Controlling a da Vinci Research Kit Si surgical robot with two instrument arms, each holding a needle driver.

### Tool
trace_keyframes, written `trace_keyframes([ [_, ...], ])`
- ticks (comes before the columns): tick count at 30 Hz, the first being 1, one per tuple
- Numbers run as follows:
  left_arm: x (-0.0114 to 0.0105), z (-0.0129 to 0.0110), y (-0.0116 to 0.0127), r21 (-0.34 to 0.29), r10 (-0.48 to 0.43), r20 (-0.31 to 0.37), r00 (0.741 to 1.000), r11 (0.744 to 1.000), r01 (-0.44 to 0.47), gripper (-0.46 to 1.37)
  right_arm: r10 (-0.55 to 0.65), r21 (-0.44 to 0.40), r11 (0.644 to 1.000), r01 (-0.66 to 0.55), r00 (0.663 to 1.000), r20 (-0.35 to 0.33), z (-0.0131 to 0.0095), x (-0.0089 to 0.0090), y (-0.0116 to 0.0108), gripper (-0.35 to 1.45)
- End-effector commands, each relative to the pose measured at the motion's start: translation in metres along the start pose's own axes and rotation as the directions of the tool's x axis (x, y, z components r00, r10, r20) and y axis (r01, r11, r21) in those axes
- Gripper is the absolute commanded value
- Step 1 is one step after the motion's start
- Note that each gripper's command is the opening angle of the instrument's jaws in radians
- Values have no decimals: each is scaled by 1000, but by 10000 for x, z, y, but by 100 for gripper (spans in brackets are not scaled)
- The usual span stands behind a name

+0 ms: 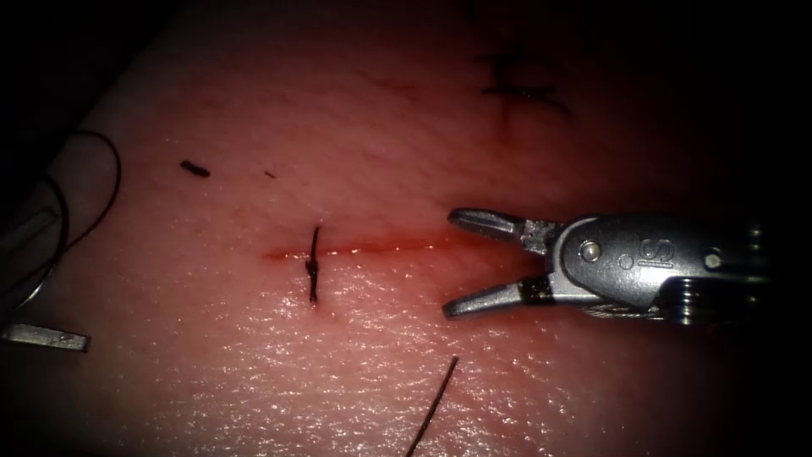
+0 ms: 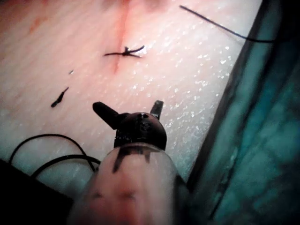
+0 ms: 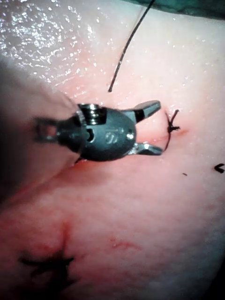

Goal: Wound Closure
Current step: Use left gripper to pick up needle

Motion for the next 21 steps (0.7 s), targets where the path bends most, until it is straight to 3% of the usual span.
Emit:
trace_keyframes([
  [1, -4, 4, 1, -2, -5, 27, 1000, 1000, 5, 85, 0, 4, 1000, 0, 1000, -1, 1, 0, 0, 138],
  [6, -37, 21, -6, 8, -22, 117, 993, 1000, 21, 84, -1, 4, 1000, 1, 1000, 1, 3, 0, -2, 138],
  [10, -64, 39, -16, 20, -46, 151, 987, 999, 44, 82, -1, 7, 1000, 1, 1000, 6, 3, 0, -3, 138],
  [19, -111, 88, -37, -32, -81, 140, 987, 996, 86, 76, 0, 8, 1000, 0, 1000, 11, 6, 3, -6, 138],
  [21, -117, 97, -36, -51, -82, 130, 988, 995, 89, 67, 0, 7, 1000, 0, 1000, 11, 8, 4, -6, 138],
])
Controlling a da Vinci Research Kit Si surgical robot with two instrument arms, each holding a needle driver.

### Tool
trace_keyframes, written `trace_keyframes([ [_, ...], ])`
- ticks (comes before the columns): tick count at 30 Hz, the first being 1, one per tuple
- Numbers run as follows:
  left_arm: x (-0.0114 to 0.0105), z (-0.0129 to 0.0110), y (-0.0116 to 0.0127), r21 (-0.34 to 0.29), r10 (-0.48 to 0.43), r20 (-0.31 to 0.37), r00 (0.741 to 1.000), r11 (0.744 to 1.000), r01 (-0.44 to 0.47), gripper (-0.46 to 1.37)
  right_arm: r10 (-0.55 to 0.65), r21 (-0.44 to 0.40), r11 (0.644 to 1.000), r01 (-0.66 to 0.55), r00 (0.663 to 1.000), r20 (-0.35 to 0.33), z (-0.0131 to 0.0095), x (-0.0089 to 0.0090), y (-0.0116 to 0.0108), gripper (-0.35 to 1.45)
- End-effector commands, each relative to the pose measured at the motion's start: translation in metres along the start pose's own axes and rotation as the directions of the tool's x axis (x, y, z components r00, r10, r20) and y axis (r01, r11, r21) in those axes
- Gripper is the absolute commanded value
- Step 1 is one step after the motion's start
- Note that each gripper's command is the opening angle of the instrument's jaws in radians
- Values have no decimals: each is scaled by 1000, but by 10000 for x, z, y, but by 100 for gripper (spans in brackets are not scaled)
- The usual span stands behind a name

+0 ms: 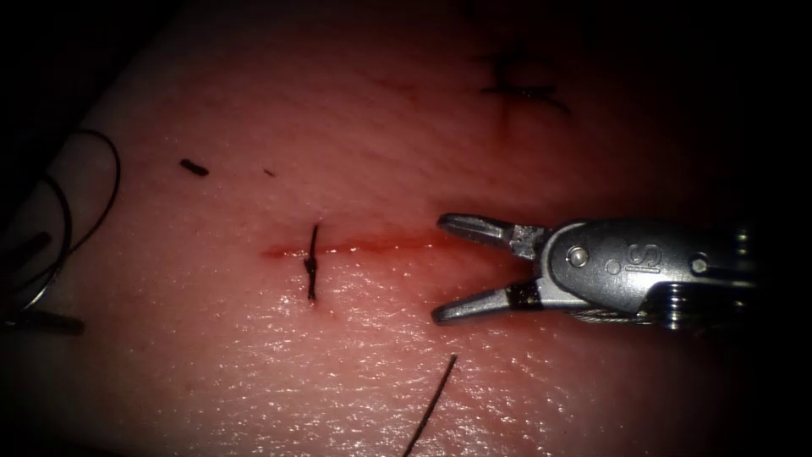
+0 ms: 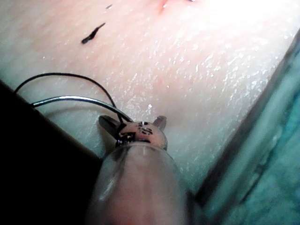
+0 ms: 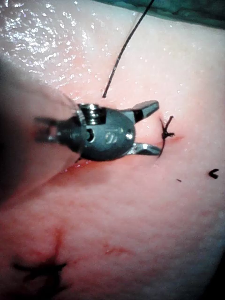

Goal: Wound Closure
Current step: Use left gripper to pick up needle, then pass needle to right grasper

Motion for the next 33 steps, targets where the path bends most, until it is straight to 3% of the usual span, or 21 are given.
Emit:
trace_keyframes([
  [1, -2, 5, 1, -25, -9, -10, 1000, 1000, 9, 60, 2, 4, 1000, -2, 1000, 0, 2, 0, 0, 138],
  [3, -6, 10, 1, -46, -17, -17, 1000, 999, 16, 38, 2, 3, 1000, -2, 1000, 0, 3, 0, -1, 139],
  [4, -10, 14, 2, -64, -19, -24, 1000, 998, 17, 17, 2, 3, 1000, -2, 1000, 0, 3, 1, -1, 139],
  [9, -14, 14, 1, -73, -20, -5, 1000, 997, 20, -33, 2, 3, 1000, -2, 1000, 0, 3, 0, -1, 138],
  [20, 9, -16, -4, -71, -30, -32, 999, 997, 28, -35, 2, 3, 1000, -2, 1000, 0, 3, 0, 0, 138],
  [27, 40, -43, -1, -37, -23, -89, 996, 999, 20, -35, 9, 3, 1000, -9, 1000, 1, 2, 1, 2, 127],
  [33, 70, -56, 6, -20, -22, -116, 993, 1000, 19, -35, 97, 2, 995, -97, 995, -12, -1, 0, 3, 126],
])
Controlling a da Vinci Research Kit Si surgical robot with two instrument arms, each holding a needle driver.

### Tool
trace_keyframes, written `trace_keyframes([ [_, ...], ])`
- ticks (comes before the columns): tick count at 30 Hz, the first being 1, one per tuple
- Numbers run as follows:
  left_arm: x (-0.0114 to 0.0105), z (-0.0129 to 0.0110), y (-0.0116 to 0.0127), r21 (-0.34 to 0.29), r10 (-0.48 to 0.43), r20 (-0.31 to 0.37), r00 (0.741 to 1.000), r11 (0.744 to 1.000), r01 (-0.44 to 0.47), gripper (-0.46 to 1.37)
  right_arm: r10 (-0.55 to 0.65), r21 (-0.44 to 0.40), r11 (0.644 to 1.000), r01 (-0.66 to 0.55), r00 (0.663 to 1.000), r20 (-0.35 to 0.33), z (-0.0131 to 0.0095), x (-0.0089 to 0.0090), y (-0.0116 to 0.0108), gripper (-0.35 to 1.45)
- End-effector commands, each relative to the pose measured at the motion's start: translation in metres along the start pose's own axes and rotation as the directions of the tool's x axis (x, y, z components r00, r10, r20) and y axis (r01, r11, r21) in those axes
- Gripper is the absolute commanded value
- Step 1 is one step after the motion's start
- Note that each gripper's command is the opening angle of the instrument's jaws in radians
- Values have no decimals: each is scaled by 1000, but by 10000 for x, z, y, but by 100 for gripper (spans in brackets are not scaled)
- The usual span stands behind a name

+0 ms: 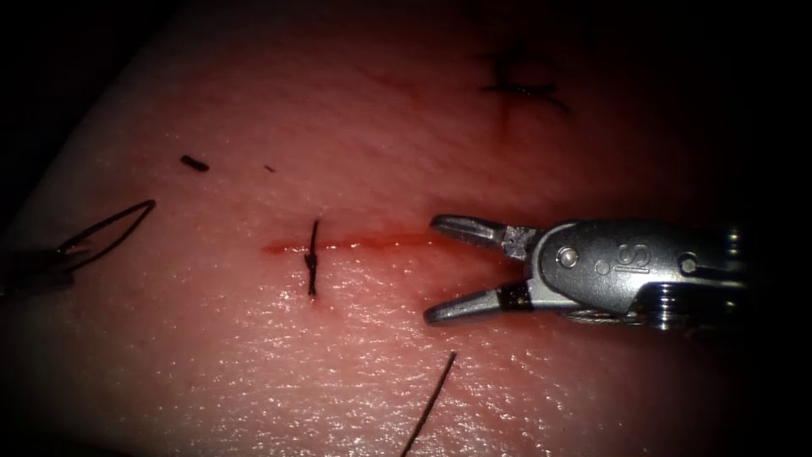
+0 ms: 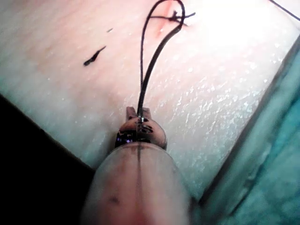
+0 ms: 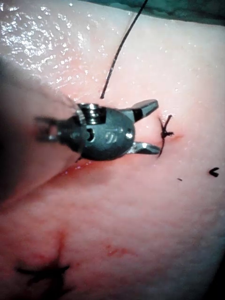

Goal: Wound Closure
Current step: Pass needle to right grasper

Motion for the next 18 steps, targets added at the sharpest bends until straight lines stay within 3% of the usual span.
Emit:
trace_keyframes([
  [1, 6, 0, 2, 6, -3, -11, 1000, 1000, 3, -35, 27, 12, 1000, -27, 1000, 0, -2, 0, -1, 126],
  [8, 32, 13, 20, 11, -39, -24, 999, 999, 39, -35, 129, 22, 991, -129, 992, -3, -13, -3, -3, 120],
  [18, 69, 51, 50, 7, -108, -34, 994, 994, 108, -35, 230, -82, 969, -233, 972, -47, -43, -14, -2, 120],
])
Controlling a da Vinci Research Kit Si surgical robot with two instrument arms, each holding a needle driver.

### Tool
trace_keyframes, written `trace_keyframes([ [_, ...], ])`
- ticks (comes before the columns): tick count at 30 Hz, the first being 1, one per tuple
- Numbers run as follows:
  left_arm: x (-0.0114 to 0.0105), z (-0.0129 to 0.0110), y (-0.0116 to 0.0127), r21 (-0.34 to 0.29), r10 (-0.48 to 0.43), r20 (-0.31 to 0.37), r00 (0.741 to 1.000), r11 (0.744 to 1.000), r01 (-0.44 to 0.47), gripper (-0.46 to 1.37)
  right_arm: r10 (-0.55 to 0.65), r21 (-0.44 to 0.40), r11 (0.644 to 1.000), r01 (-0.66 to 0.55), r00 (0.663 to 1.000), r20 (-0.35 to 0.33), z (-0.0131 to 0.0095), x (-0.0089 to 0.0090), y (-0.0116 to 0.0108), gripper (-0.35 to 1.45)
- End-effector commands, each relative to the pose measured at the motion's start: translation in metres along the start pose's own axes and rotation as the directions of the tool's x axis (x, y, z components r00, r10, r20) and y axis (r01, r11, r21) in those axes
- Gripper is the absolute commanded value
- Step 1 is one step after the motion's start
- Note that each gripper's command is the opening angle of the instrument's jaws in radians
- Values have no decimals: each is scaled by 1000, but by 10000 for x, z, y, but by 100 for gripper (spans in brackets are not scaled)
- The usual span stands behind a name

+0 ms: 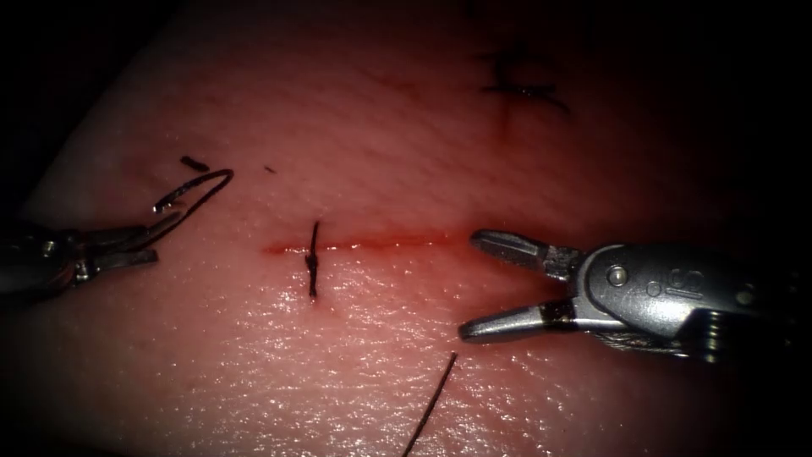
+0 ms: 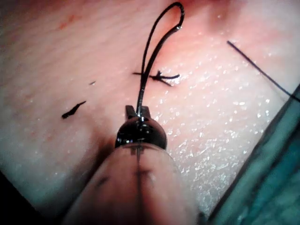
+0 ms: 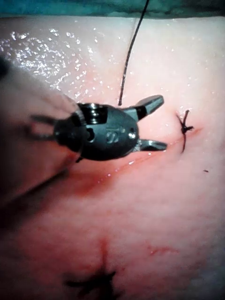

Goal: Wound Closure
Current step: Pass needle to right grasper

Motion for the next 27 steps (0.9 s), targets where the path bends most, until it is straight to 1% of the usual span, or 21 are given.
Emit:
trace_keyframes([
  [1, 3, 4, 4, -13, -14, -2, 1000, 1000, 14, -35, 24, -12, 1000, -24, 1000, -7, -2, -1, 0, 120],
  [4, 15, 18, 21, -17, -43, -10, 999, 999, 43, -35, 76, -41, 996, -77, 997, -20, -9, -3, 0, 119],
  [5, 21, 24, 29, -16, -66, -14, 998, 998, 66, -35, 98, -53, 994, -99, 995, -23, -11, -4, -1, 118],
  [6, 21, 24, 29, -16, -66, -14, 998, 998, 66, -35, 98, -53, 994, -99, 995, -23, -11, -4, -1, 118],
  [7, 30, 33, 42, -21, -92, -23, 996, 996, 91, -35, 132, -69, 989, -134, 991, -23, -14, -6, -2, 116],
  [8, 36, 38, 51, -19, -103, -33, 994, 995, 102, -35, 147, -78, 986, -148, 989, -24, -15, -7, -4, 116],
  [11, 45, 45, 60, -15, -125, -61, 990, 992, 124, -35, 173, -92, 980, -176, 984, -38, -15, -8, -6, 116],
  [15, 67, 57, 73, -6, -146, -97, 985, 989, 146, -35, 216, -115, 968, -223, 974, -67, -18, -13, -10, 116],
  [16, 68, 58, 73, -5, -147, -100, 984, 989, 147, -35, 216, -116, 968, -223, 974, -67, -18, -13, -10, 116],
  [17, 76, 62, 74, -10, -154, -113, 982, 988, 154, -35, 238, -117, 962, -245, 968, -76, -20, -16, -11, 115],
  [18, 80, 63, 74, -9, -163, -120, 979, 986, 164, -35, 243, -117, 961, -251, 967, -80, -20, -17, -11, 114],
  [20, 91, 68, 70, -3, -170, -154, 973, 985, 172, -35, 257, -116, 957, -266, 962, -88, -23, -20, -11, 112],
  [22, 109, 73, 57, 1, -170, -207, 963, 985, 174, -35, 280, -125, 948, -292, 954, -104, -28, -24, -11, 110],
  [23, 111, 73, 55, 2, -167, -216, 962, 985, 171, -35, 280, -126, 948, -292, 954, -107, -28, -24, -11, 110],
  [24, 121, 74, 44, 4, -166, -248, 954, 985, 172, -35, 292, -133, 943, -306, 949, -118, -30, -26, -11, 109],
  [26, 132, 74, 28, 6, -162, -294, 942, 985, 171, -35, 299, -141, 939, -315, 946, -122, -33, -27, -11, 108],
  [27, 136, 75, 22, 11, -161, -306, 938, 985, 173, -35, 305, -146, 935, -322, 944, -130, -34, -28, -10, 109],
])
